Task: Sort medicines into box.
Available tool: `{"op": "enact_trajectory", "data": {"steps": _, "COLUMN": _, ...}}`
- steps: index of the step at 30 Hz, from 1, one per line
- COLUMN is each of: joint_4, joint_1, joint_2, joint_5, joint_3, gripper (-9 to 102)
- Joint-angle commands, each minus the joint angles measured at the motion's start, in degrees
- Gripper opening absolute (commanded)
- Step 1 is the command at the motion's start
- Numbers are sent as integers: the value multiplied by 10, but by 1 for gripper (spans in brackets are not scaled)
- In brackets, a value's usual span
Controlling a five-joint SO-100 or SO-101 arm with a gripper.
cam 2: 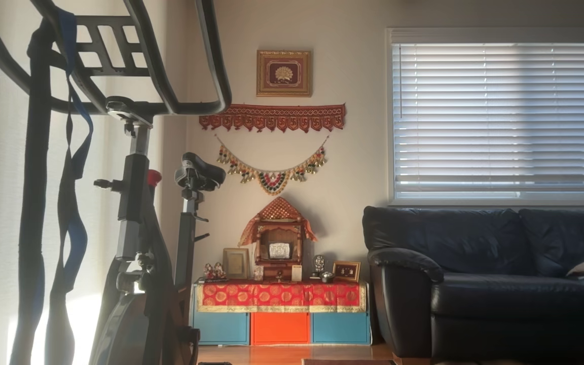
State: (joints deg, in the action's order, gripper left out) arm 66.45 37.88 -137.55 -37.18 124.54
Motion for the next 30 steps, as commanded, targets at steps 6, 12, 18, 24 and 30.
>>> {"op": "enact_trajectory", "data": {"steps": 6, "joint_4": -88, "joint_1": -53, "joint_2": 72, "joint_5": 19, "joint_3": -64, "gripper": 1}}
{"op": "enact_trajectory", "data": {"steps": 12, "joint_4": -115, "joint_1": -68, "joint_2": 167, "joint_5": -11, "joint_3": -113, "gripper": 1}}
{"op": "enact_trajectory", "data": {"steps": 18, "joint_4": -129, "joint_1": -68, "joint_2": 179, "joint_5": -76, "joint_3": -119, "gripper": 1}}
{"op": "enact_trajectory", "data": {"steps": 24, "joint_4": -133, "joint_1": -70, "joint_2": 218, "joint_5": -126, "joint_3": -135, "gripper": 1}}
{"op": "enact_trajectory", "data": {"steps": 30, "joint_4": -142, "joint_1": -71, "joint_2": 238, "joint_5": -130, "joint_3": -146, "gripper": 1}}
